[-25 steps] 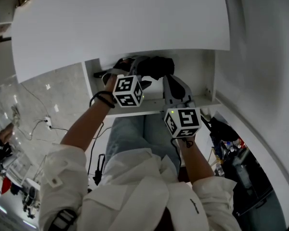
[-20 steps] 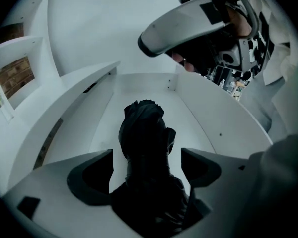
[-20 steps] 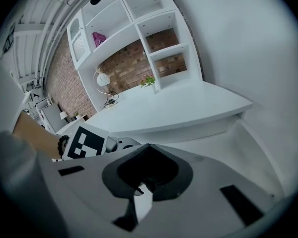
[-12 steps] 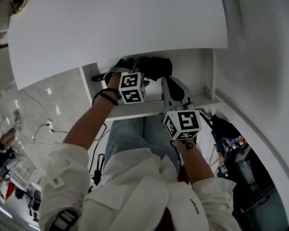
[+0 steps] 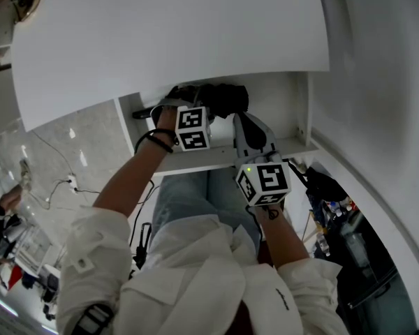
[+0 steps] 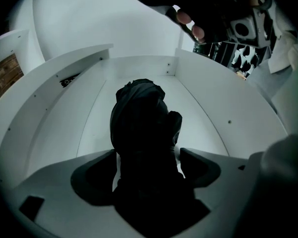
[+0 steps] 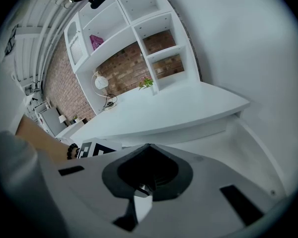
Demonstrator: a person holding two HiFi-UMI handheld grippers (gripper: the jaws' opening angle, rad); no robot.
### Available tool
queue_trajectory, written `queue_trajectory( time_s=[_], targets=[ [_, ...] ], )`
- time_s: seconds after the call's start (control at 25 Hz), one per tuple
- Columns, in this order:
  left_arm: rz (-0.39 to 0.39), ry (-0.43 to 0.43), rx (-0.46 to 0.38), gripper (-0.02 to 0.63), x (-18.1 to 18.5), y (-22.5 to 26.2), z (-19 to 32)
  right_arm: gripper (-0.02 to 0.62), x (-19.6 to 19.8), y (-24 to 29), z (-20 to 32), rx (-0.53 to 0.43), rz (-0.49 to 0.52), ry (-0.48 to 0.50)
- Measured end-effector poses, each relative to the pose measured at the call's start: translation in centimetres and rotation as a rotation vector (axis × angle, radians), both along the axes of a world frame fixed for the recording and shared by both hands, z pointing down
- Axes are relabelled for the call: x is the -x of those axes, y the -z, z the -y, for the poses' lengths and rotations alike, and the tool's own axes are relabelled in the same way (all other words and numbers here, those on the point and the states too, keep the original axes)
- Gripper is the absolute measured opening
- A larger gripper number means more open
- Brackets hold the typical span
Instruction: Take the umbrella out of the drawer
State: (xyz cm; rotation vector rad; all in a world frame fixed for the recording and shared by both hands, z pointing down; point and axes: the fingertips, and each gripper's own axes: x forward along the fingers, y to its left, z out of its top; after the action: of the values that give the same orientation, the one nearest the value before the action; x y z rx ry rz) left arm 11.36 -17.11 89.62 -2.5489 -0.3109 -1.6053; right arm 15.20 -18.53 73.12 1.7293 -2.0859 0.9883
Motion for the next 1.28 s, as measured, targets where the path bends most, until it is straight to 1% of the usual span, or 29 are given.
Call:
queue_trajectory(
  time_s=[0.12, 0.28, 0.64, 0.76, 0.84, 0.96, 1.04, 1.28],
  targets=[
    [0.009, -0.001, 0.005, 0.408, 0.1, 0.0, 0.0, 0.017, 0.0, 0.1, -0.1, -0.001, 0.002, 0.0],
    [0.012, -0.004, 0.012, 0.357, 0.2, 0.0, -0.1, 0.017, -0.1, 0.3, -0.2, -0.002, 0.003, 0.004],
    [0.018, 0.018, 0.027, 0.285, 0.0, 0.3, 0.0, 0.017, -0.4, 1.3, -0.5, -0.017, 0.005, 0.017],
    [0.003, 0.032, 0.014, 0.276, 0.0, 0.6, 0.1, 0.017, -0.6, 1.9, -0.5, -0.031, 0.005, 0.023],
    [-0.011, 0.056, 0.021, 0.275, 0.0, 0.9, 0.2, 0.017, -0.8, 2.3, -0.5, -0.041, 0.004, 0.022],
    [-0.033, 0.099, 0.038, 0.273, 0.0, 1.6, 0.3, 0.017, -1.6, 3.2, -0.5, -0.061, -0.004, 0.006],
    [-0.045, 0.111, 0.032, 0.273, 0.0, 2.0, 0.2, 0.017, -2.5, 3.9, -0.4, -0.072, -0.012, -0.015],
    [-0.111, 0.173, 0.031, 0.273, -0.2, 6.4, 0.1, 0.017, -4.9, 5.8, -0.7, -0.091, -0.041, -0.068]
  ],
)
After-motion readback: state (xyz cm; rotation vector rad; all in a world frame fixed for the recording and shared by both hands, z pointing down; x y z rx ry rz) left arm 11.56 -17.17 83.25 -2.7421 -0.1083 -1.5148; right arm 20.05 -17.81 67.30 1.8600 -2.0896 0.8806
